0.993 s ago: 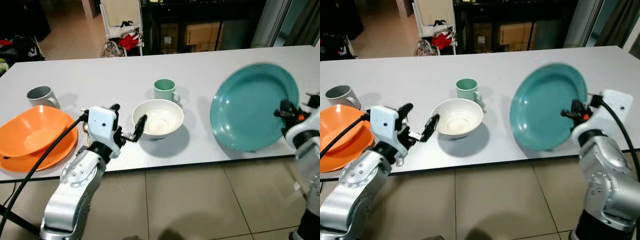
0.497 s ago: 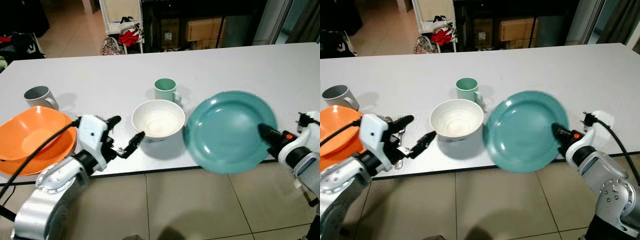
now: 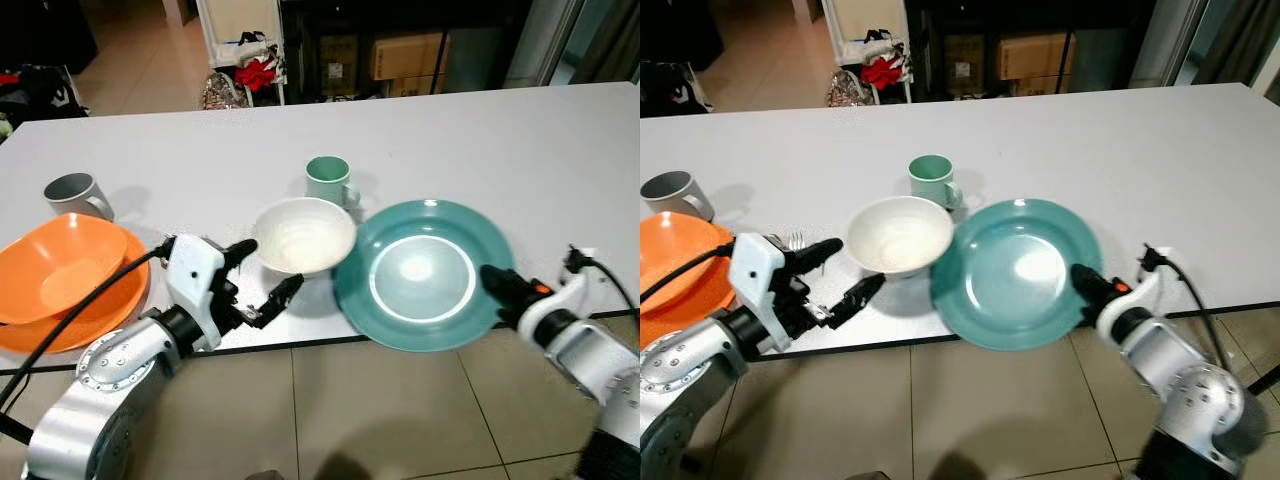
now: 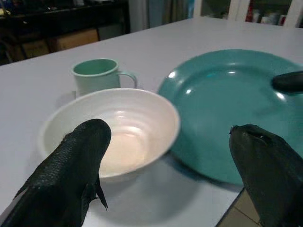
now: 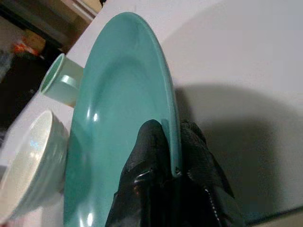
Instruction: Setting the table
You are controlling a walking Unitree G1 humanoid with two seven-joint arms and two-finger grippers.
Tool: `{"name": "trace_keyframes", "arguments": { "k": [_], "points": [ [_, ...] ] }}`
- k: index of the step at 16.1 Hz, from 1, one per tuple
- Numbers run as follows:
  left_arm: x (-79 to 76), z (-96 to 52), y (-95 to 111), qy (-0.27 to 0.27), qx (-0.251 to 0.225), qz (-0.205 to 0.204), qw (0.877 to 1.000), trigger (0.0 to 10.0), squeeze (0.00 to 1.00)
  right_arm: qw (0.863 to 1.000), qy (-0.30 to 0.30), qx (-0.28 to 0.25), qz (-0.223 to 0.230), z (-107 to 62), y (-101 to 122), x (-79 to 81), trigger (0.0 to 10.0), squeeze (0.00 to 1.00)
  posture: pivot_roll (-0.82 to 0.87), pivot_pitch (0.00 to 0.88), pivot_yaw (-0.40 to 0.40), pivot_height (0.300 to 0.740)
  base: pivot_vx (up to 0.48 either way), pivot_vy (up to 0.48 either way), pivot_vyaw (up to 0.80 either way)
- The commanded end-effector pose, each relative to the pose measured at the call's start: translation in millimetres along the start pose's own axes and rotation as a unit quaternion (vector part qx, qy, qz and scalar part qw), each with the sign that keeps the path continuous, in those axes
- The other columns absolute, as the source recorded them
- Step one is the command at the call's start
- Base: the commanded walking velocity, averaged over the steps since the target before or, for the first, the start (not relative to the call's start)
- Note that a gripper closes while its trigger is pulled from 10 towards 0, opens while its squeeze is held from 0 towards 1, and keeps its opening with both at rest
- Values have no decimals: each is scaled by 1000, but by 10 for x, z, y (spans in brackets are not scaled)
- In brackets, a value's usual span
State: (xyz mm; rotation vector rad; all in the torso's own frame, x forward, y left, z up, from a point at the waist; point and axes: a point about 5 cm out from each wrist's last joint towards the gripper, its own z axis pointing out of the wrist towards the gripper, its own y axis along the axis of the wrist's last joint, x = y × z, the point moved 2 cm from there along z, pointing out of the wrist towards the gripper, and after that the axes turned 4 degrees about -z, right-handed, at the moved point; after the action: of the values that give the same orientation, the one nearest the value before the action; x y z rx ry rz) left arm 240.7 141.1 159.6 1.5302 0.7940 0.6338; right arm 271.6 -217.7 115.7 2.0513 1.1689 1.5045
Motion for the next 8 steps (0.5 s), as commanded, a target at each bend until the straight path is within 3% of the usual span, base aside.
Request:
{"name": "trace_keyframes", "arguments": {
  "k": [1, 4, 8],
  "points": [
    [-6, 12, 0, -1, 2, 2, 1000, 10000, 0, 1000, 21, -6, 21, 90, -2, 91, 10000, 0, 47, 0, 64, 740, 0, 0, 0],
    [-10, 20, 11, -1, 2, 3, 1000, 10000, 0, 999, 30, 2, 24, 189, -29, 186, 10000, 0, 52, 0, 60, 740, 0, 0, 0],
    [-21, 42, 19, 0, 0, 4, 1000, 10000, 0, 998, -6, 4, 62, 283, 52, 35, 10000, 0, 49, 0, 63, 740, 0, 0, 0]
  ]
}}
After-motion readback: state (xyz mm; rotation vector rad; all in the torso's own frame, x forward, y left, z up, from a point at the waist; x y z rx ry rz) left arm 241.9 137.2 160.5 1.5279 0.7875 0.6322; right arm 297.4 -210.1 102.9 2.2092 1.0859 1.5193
